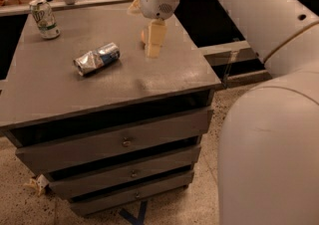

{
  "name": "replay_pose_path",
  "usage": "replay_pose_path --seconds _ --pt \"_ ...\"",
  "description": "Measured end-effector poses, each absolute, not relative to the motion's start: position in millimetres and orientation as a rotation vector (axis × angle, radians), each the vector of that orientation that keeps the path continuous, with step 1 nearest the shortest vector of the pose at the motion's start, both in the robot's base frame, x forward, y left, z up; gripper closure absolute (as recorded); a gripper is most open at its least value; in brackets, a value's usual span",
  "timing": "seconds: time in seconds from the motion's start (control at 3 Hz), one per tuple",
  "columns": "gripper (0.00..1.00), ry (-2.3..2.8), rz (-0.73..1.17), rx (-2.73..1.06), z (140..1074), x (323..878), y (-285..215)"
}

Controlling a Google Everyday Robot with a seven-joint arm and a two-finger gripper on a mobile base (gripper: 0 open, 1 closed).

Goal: Place redbull can upright

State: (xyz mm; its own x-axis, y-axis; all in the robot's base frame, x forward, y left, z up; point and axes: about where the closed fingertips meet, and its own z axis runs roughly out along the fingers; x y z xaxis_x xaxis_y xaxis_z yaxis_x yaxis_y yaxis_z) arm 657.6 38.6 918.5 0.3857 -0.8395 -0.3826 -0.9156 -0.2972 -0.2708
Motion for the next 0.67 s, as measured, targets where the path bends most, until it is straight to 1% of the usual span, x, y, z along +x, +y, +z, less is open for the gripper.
replay_pose_path --seconds 0.67 --pt "0.00 1.480 0.256 -2.242 902.6 668.6 52.5"
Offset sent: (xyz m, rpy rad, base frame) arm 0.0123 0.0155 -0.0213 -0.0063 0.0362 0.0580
